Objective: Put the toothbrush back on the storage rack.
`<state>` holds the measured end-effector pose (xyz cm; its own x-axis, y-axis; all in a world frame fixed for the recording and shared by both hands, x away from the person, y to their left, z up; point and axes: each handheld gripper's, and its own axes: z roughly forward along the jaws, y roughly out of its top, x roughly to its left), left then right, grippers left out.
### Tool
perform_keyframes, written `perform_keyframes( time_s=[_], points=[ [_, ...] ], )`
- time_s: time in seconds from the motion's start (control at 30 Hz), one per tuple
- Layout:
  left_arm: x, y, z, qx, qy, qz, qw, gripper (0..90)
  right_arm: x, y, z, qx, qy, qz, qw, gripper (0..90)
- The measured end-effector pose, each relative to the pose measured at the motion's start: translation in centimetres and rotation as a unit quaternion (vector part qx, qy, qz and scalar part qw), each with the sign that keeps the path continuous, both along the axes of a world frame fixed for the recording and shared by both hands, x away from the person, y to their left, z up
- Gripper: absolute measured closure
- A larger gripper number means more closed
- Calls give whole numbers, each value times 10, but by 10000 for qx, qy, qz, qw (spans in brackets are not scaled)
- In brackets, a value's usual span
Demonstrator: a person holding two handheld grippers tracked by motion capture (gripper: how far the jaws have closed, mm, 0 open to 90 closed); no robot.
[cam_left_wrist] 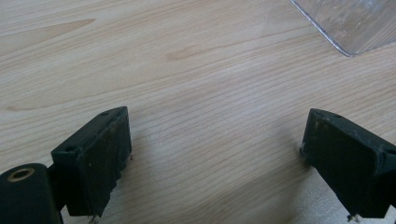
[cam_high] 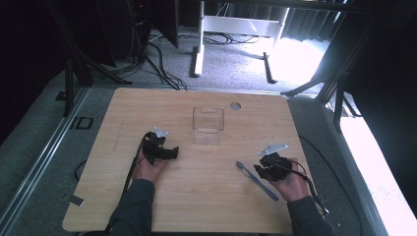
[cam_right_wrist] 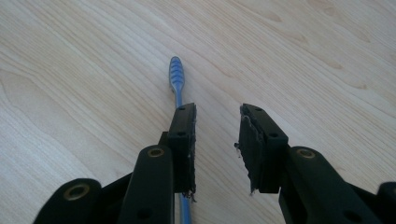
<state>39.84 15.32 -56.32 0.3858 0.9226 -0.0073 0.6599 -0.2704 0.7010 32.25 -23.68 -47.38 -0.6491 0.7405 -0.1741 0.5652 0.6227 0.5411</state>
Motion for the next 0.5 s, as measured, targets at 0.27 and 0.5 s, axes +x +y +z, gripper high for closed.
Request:
perform_keyframes(
  time_s=[0.27,0.5],
  points=[
    [0,0,0,-1,1,-1,10000,87,0,3,0,-57,64,28,10000,661],
    [0,0,0,-1,1,0,10000,87,0,3,1,-109,138,32,9998,661]
  ],
)
